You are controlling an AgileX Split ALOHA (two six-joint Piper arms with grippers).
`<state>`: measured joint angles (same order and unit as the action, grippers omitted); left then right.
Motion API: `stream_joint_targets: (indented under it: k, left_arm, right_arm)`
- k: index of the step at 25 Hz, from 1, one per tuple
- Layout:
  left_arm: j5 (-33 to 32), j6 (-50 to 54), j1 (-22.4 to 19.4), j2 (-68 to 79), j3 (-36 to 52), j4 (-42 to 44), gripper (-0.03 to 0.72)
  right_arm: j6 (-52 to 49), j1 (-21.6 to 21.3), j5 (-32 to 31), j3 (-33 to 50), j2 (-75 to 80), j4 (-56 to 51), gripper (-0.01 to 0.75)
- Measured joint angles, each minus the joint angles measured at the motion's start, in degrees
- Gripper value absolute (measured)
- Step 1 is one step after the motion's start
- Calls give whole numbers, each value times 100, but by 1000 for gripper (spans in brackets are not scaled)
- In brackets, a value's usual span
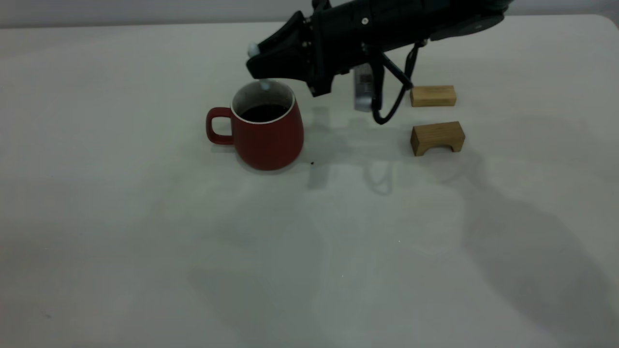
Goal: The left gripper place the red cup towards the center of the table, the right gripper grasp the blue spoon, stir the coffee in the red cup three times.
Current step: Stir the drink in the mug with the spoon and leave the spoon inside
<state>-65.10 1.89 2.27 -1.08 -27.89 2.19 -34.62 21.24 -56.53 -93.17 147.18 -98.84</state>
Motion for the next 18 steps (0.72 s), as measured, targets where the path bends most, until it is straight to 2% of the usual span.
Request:
stream_joint_targets:
  k: [5, 8, 11, 14, 18]
  left_arm:
    - [-6, 0, 0, 0, 0, 0, 594]
    - [-6, 0, 0, 0, 0, 0, 594]
    - [-6, 0, 0, 0, 0, 0, 594]
    - [-6, 0, 0, 0, 0, 0, 594]
    - [-6, 0, 0, 0, 0, 0, 594]
  right_arm:
    - [1127, 117, 8, 0, 0, -182, 148]
    - [1293, 51, 27, 0, 0, -96, 148]
    - [1029, -87, 12, 0, 0, 162, 148]
    - [351, -169, -35, 0, 0, 441, 148]
    - [-9, -83, -64, 0, 0, 515, 148]
